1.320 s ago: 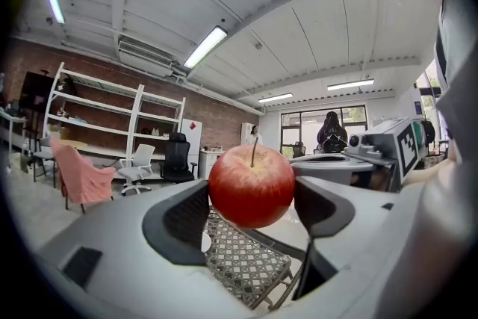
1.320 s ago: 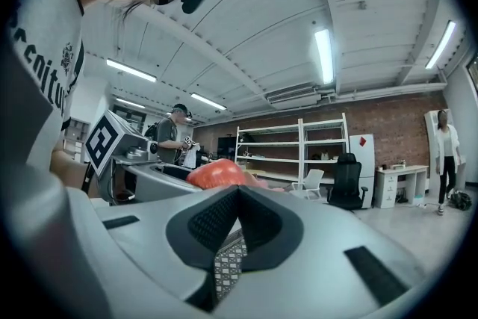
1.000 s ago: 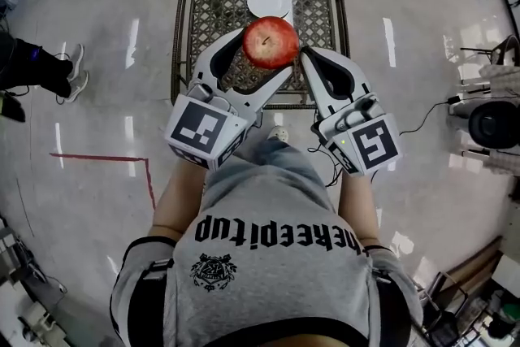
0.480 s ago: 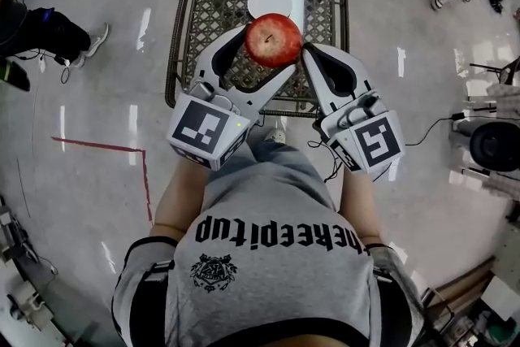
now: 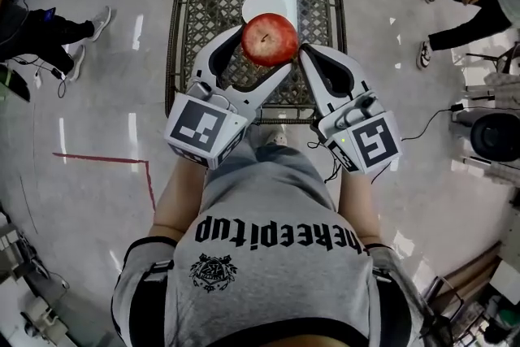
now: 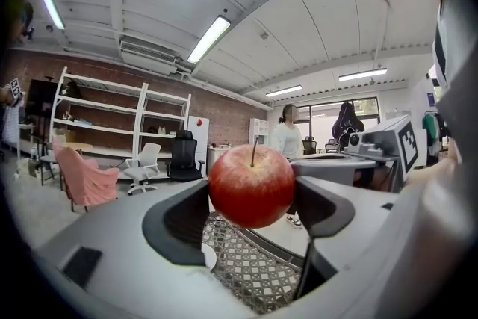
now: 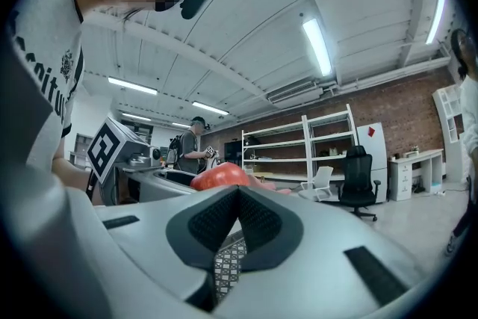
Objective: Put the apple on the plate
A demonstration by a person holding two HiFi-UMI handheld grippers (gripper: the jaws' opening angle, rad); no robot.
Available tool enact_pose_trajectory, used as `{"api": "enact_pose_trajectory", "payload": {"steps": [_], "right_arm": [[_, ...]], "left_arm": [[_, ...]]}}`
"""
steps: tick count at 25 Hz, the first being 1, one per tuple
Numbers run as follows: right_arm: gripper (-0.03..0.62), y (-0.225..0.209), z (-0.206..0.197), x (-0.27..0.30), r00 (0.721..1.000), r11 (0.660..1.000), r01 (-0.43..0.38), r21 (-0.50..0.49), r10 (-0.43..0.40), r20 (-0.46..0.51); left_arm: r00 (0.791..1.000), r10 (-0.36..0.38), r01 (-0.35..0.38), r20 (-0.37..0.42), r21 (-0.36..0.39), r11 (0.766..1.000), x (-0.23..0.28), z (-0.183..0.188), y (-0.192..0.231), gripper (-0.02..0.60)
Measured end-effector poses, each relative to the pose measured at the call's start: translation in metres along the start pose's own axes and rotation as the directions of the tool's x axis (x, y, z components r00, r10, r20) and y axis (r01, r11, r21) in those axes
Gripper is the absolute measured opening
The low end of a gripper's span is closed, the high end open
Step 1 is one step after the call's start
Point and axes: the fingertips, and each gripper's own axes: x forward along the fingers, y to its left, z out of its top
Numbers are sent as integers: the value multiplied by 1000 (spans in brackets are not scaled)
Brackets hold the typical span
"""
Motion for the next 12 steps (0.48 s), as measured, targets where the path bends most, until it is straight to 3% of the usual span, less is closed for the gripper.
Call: {"api": "enact_pose_trajectory", "payload": {"steps": [12], "right_arm": [[-3, -28, -5, 43, 990, 989, 144, 37, -143, -20]], "left_arm": [[991, -131, 131, -27, 10, 991, 33, 1, 49, 394]]}}
